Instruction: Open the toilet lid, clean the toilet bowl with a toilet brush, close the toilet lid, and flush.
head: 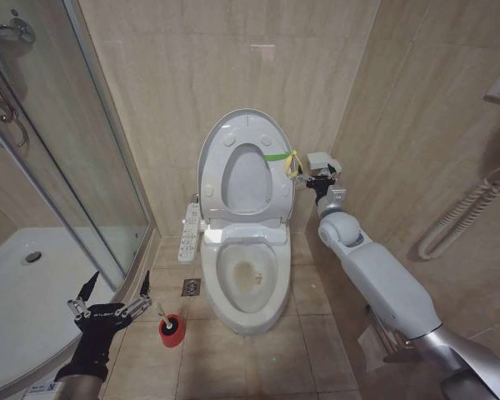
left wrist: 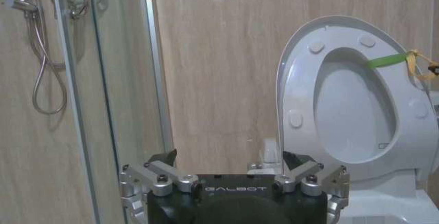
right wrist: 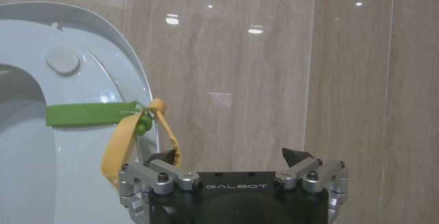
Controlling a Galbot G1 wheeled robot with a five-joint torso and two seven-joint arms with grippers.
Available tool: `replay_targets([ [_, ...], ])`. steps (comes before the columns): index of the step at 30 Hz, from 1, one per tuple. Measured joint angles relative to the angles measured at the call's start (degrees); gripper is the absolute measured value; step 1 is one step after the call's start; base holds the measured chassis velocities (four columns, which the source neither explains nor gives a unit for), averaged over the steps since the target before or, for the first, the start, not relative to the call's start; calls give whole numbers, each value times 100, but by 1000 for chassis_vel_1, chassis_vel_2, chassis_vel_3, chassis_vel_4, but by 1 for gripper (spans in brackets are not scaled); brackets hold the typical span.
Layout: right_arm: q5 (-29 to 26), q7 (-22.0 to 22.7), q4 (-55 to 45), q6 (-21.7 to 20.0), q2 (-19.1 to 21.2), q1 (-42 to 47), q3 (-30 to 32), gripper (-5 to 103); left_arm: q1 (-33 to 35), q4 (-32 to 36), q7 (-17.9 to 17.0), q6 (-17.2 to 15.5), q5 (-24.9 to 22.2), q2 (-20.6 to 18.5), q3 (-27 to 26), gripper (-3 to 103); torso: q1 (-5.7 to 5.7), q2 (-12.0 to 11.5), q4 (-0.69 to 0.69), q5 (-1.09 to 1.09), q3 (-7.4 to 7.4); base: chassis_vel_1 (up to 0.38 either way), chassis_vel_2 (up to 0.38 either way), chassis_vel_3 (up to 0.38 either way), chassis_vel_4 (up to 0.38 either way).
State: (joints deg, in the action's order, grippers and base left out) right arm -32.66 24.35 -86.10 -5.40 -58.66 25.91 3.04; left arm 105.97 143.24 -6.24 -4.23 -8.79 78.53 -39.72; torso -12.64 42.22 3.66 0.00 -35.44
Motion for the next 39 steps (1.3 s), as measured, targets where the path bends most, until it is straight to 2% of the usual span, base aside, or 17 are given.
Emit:
replay_targets([
  [16, -252, -13, -711, -154, 474, 424, 172, 100, 0, 0, 0, 0, 0, 0, 0, 100, 0, 0, 1, 0, 0, 0, 0, 0, 0],
  [26, -346, -37, -1019, -209, 578, 617, 204, 100, 0, 0, 0, 0, 0, 0, 0, 100, 0, 0, 0, 0, 0, 0, 0, 0, 0],
  [39, -502, -6, -1728, -268, 656, 1462, 967, 100, 0, 0, 0, 0, 0, 0, 0, 100, 0, 0, 1, 0, 0, 0, 0, 0, 0],
])
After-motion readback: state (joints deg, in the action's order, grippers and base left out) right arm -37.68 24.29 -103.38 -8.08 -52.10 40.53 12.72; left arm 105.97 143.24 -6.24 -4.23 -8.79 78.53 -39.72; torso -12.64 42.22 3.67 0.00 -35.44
